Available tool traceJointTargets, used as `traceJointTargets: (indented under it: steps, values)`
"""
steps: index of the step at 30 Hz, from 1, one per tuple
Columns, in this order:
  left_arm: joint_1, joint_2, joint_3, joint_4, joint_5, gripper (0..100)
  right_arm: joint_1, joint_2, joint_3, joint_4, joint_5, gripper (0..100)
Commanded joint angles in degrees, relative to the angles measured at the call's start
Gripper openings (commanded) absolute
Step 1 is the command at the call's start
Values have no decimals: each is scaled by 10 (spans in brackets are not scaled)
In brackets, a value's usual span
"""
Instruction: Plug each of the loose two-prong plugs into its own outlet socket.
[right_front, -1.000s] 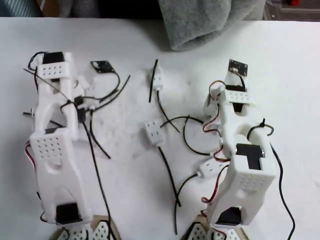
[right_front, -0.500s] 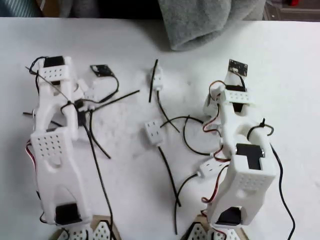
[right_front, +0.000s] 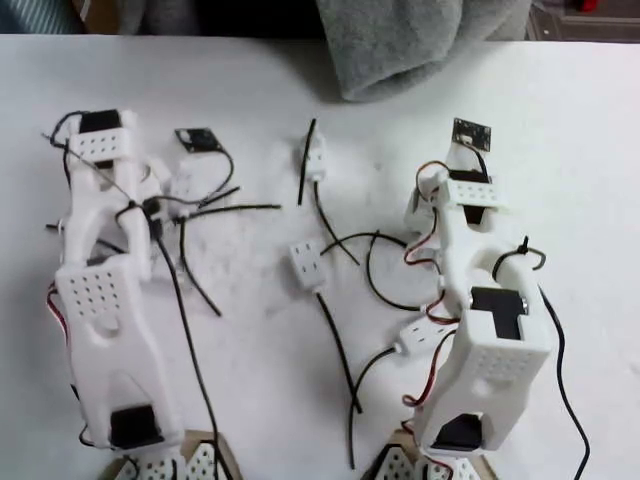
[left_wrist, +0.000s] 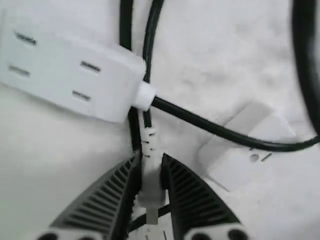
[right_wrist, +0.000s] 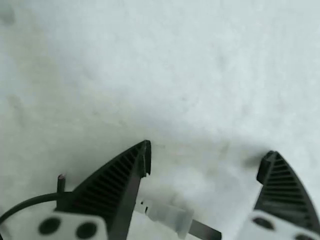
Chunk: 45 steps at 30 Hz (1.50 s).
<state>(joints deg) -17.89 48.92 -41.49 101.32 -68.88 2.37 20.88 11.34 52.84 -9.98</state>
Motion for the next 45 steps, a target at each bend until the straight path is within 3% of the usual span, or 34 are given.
traceJointTargets:
  steps: [1,8,18,28,32,36,45]
  values:
    - [-12,-101,-8,7,-5,24,-10,-20,-3,-8,5,341]
    - [-10,-260,46,11,33,24,-10,-20,-3,-8,5,341]
    - [60,-595,520,-8,34,24,-10,-20,-3,-8,5,341]
    - [87,-829,915,-193,34,24,-10,-20,-1,-8,7,341]
    - [115,-858,1000,-250,37,24,-10,-20,-1,-8,7,341]
    - [108,-840,1010,-259,40,28,-10,-20,0,-8,7,341]
    - [102,-652,976,-296,39,28,-10,-20,0,-8,7,341]
